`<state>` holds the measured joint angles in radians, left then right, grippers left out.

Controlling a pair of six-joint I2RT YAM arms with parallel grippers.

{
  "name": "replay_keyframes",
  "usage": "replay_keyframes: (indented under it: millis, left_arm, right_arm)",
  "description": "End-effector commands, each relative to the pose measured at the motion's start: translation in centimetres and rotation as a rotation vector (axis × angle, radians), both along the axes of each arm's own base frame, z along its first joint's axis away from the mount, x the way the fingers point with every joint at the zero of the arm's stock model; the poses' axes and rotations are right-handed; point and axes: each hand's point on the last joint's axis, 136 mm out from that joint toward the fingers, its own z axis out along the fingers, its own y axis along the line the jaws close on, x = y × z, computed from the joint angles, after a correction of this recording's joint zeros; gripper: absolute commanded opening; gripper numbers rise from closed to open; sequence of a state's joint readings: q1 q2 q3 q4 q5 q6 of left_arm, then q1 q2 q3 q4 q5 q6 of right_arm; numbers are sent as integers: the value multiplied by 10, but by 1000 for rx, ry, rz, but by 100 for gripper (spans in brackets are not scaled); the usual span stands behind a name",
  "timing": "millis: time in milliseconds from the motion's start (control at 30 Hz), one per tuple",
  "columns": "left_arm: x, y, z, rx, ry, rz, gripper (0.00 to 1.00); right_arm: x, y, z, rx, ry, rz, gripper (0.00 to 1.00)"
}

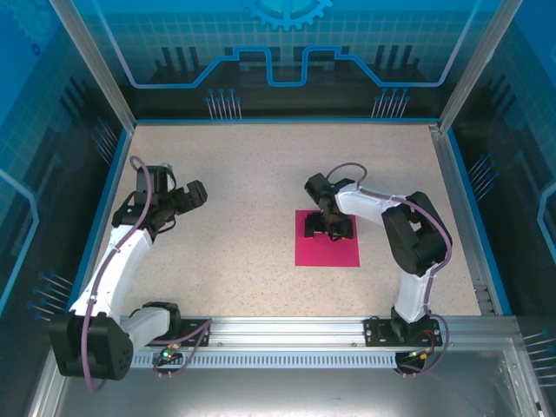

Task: Fold a paper plane with a square sheet of paper (pick it up from the middle)
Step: Fold the square sheet of paper in half at the center of the table.

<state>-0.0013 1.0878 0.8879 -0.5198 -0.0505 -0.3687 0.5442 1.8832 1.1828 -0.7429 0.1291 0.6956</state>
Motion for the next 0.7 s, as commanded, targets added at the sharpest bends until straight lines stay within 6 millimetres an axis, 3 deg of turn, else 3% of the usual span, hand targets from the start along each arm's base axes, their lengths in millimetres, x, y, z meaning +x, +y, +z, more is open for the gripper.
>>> replay_keyframes:
  millis: [0, 233, 400, 500, 667]
  left_arm:
    - [-1, -6, 3, -41, 12, -2, 98]
    - [-1, -7, 2, -53, 17, 3, 99]
    - [0, -16, -3, -114, 27, -6, 99]
    - [1, -30, -9, -197, 39, -34, 98]
    - [2, -63, -26, -337, 69, -85, 98]
  right_arm:
    - [-31, -24, -48, -64, 146, -24, 90]
    - [-28, -28, -43, -61, 124, -25, 87]
    - [-15, -13, -27, 27, 55, -12, 76]
    - [-7, 5, -14, 127, 10, 4, 60]
    - [2, 61, 18, 399, -62, 103, 38]
